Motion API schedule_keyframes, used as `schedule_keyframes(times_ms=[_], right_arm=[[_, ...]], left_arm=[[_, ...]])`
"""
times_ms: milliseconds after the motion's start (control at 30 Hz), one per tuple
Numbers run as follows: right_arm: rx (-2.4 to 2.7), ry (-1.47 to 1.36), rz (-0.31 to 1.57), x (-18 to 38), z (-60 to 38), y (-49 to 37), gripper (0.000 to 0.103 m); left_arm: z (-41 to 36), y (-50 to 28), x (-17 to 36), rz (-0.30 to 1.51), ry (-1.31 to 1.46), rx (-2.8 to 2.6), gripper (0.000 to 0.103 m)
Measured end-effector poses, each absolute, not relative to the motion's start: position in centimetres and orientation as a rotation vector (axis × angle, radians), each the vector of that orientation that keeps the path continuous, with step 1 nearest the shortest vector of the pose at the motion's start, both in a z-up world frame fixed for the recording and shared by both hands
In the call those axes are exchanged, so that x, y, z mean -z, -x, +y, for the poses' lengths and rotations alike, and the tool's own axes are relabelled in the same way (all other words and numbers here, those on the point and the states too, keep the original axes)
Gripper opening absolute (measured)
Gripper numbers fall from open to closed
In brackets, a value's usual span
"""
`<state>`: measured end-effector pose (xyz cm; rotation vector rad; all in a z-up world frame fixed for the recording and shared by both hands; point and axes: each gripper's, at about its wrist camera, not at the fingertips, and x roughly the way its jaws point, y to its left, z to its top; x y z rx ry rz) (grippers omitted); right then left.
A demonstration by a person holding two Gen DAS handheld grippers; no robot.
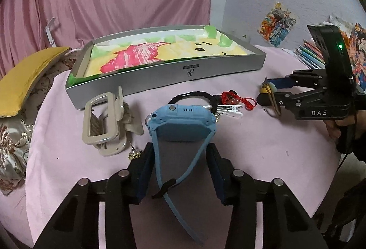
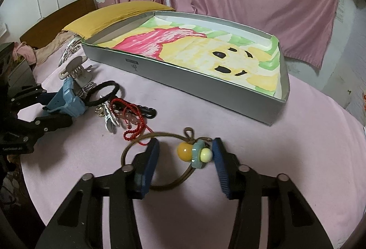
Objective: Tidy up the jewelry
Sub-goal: 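Grasp the blue smartwatch with the left tool while the right tool grasps the beaded brown hair band, then carry the smartwatch into the tray and open the left tool while the right tool releases the hair band there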
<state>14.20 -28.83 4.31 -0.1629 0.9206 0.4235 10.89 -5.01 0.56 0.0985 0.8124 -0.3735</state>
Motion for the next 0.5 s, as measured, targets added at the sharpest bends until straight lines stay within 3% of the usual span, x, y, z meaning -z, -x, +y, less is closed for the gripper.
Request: schedule_keyframes(times_ms=[67,167,500], right_arm=[[-0.429,0.162,0.917,-4.4,-28.7,-14.0,0.026],[-0.429,0.157,0.917,-4.4,-28.7,-13.7,0.026],[-0.424,0.049,0.819,-6.0,-29.7,-11.7,0.026]], left_arm=[[-5.1,-10.9,-0.5,0.801,-0.102,0.368,0.024],[-4.9,-10.7,-0.6,0.795,-0.085,0.379,0.016],[-5.4,-8.4,-2.1,0.654,-0.059,0.412,0.012]])
